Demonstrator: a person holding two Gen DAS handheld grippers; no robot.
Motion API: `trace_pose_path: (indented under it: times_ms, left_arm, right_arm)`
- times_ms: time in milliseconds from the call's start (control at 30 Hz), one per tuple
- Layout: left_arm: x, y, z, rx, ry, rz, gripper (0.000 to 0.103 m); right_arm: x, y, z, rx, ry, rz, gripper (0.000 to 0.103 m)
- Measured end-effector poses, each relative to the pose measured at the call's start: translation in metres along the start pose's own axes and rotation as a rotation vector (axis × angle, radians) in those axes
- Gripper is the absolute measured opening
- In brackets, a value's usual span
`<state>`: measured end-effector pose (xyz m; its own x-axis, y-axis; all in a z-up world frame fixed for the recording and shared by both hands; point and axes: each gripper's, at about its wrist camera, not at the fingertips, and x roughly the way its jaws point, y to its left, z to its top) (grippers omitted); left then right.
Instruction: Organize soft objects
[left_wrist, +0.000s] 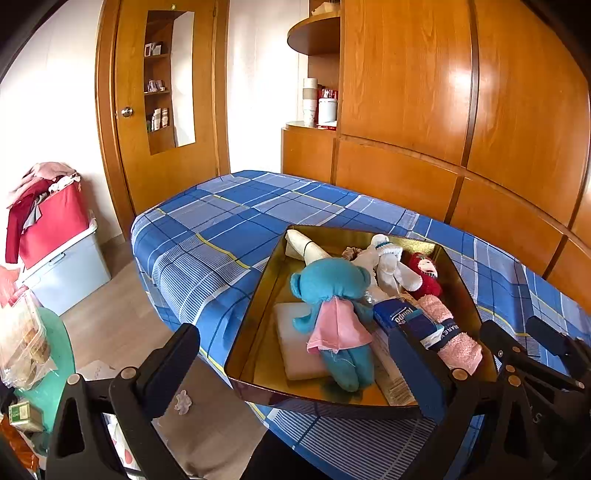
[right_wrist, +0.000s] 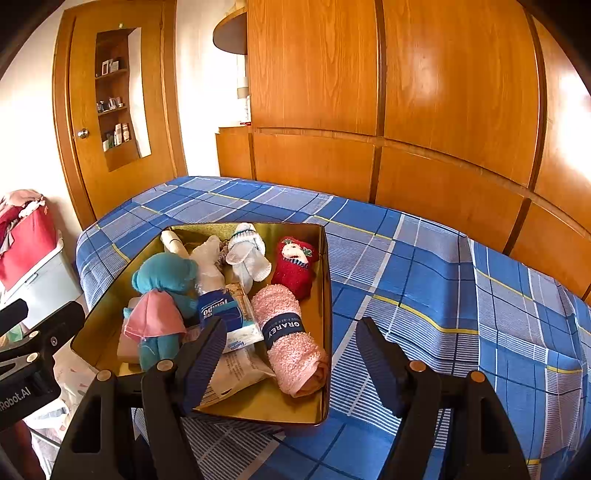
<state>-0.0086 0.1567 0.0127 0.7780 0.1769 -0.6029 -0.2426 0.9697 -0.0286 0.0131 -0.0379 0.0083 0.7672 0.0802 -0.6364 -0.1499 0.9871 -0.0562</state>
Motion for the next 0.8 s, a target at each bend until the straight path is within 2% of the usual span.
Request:
trace_pose_path:
  times_ms: [800]
  left_arm:
    - [-0.0004, 0.0008, -0.0023, -0.002, 0.004, 0.005, 0.103]
  right_arm:
    - [-0.0022, 0.0029, -0.0025, 0.01, -0.005, 0.005, 0.074]
